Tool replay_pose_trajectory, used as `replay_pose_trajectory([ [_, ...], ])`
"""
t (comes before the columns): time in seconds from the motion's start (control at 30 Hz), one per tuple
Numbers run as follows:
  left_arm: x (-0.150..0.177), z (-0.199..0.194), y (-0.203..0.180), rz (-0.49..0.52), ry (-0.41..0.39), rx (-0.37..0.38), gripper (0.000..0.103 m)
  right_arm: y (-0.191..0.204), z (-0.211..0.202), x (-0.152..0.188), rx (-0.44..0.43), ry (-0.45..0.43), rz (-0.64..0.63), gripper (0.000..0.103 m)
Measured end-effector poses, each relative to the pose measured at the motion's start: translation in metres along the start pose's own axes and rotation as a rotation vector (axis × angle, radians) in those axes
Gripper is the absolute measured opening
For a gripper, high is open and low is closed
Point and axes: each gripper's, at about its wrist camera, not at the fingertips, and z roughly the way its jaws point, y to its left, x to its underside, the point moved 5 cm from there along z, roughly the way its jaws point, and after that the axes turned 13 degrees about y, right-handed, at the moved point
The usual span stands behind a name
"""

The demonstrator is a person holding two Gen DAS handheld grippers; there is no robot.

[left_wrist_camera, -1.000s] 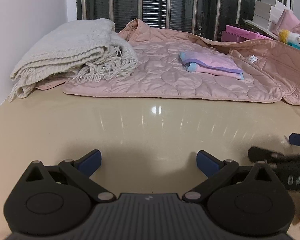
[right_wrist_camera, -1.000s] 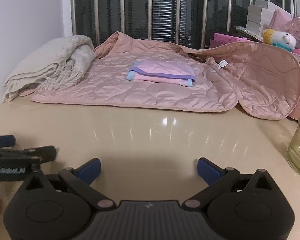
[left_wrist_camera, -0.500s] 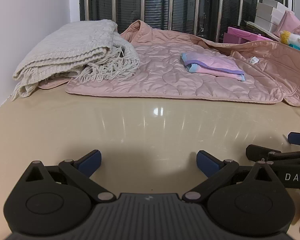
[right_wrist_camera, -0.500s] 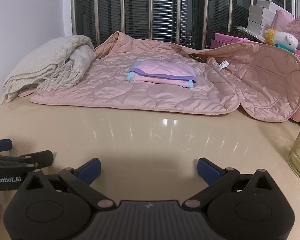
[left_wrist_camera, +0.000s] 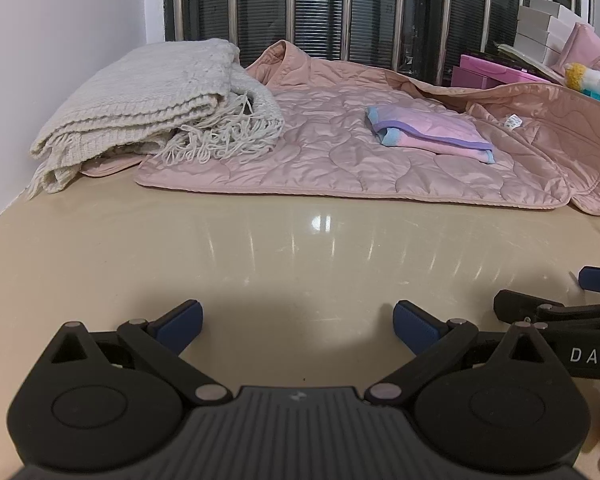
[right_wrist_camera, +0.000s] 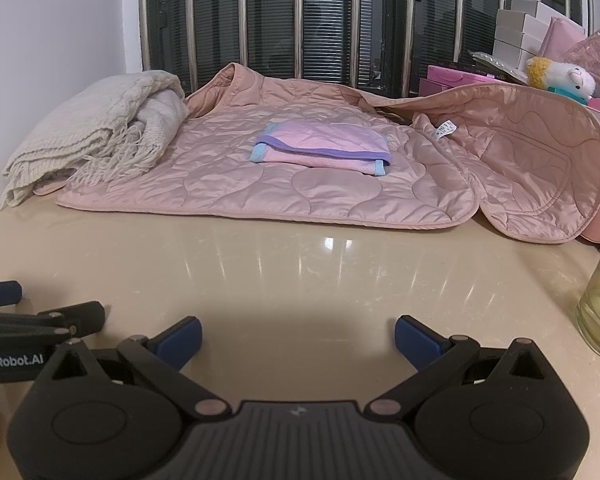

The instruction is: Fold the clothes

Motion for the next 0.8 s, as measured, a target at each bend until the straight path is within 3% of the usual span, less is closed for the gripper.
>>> replay_pose_trajectory([
  [0.8,0.0,-0.0004,0.0,-0.003,-0.001,-0.001,0.102,0.0014,0.0006,0.0001,0.003,0.001,0.002,0.103],
])
